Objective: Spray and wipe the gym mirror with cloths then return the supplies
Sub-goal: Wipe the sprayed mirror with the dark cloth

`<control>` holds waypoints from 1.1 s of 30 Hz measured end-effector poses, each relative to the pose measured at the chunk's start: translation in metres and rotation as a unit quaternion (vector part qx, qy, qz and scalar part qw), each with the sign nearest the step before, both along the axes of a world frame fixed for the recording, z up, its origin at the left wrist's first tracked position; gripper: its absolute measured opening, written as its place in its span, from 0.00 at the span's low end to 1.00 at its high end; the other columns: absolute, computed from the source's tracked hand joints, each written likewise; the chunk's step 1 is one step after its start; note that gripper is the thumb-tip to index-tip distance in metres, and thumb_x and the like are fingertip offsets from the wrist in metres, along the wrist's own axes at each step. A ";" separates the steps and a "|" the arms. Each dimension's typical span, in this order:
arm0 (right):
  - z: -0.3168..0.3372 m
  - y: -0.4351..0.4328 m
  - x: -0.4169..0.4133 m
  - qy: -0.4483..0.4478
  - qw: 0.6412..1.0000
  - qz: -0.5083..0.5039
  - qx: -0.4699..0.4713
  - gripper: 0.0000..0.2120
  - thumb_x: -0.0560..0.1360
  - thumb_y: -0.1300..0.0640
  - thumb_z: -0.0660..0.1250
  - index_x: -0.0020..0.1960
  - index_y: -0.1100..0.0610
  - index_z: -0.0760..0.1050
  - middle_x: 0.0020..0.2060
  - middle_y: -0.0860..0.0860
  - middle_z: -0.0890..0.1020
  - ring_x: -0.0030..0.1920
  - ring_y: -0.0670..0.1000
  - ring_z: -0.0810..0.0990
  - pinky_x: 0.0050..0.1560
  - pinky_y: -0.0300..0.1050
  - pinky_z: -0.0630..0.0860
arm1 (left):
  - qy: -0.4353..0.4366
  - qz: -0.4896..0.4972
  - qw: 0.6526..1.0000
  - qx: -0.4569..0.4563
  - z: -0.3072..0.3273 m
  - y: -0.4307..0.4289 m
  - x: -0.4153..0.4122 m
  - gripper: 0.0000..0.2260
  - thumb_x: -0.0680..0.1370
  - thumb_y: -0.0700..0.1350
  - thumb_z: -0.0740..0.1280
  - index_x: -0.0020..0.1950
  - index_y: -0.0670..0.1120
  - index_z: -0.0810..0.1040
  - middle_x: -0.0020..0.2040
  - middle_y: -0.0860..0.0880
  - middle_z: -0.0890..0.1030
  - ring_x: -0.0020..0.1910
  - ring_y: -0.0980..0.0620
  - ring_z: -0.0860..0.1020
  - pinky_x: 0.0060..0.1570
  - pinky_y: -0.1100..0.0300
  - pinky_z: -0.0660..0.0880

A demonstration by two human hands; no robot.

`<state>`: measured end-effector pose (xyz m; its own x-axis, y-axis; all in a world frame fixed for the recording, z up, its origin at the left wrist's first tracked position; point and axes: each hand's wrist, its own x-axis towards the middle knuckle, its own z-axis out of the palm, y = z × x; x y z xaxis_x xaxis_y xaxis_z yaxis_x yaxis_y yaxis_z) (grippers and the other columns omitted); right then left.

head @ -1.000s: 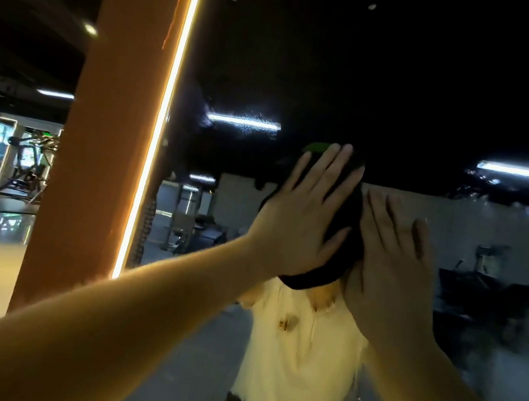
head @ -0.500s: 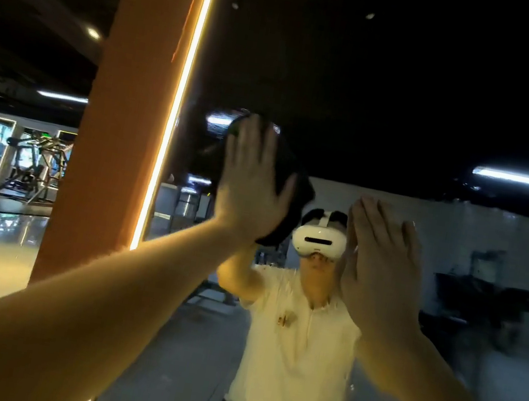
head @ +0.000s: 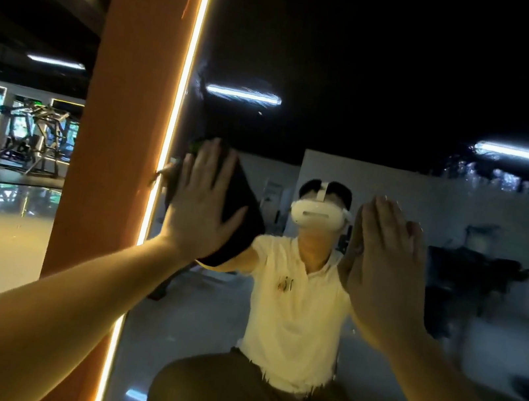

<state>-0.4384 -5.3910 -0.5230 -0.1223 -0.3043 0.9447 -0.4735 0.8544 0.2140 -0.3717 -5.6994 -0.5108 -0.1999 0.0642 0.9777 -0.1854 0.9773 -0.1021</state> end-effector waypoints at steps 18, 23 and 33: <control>-0.041 0.021 0.002 -0.012 0.999 0.028 0.011 0.35 0.77 0.59 0.72 0.80 0.63 0.62 0.81 0.60 0.62 0.81 0.60 0.58 0.78 0.65 0.59 | -0.096 -0.052 0.989 -0.098 -0.081 0.134 -0.031 0.38 0.83 0.64 0.55 0.85 0.43 0.52 0.85 0.39 0.47 0.84 0.41 0.44 0.81 0.39 0.43; -0.044 0.026 -0.002 -0.007 0.999 0.040 0.014 0.34 0.78 0.59 0.71 0.80 0.62 0.63 0.82 0.58 0.60 0.82 0.59 0.57 0.80 0.64 0.57 | -0.133 -0.068 0.971 -0.184 -0.115 0.140 -0.035 0.36 0.83 0.64 0.59 0.85 0.46 0.57 0.85 0.42 0.50 0.85 0.43 0.45 0.82 0.42 0.40; -0.064 0.022 0.006 -0.007 0.999 0.046 0.014 0.27 0.81 0.57 0.57 0.79 0.63 0.63 0.81 0.62 0.60 0.81 0.62 0.57 0.77 0.68 0.58 | -0.041 0.024 0.998 0.038 -0.136 0.015 0.012 0.38 0.82 0.64 0.53 0.85 0.42 0.54 0.84 0.36 0.52 0.83 0.35 0.50 0.80 0.33 0.49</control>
<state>-0.4327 -5.3693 -0.5871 -0.1057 -0.3410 0.9341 -0.5524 0.8012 0.2300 -0.3598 -5.6843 -0.6472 -0.2806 -0.0203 0.9596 -0.2267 0.9729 -0.0457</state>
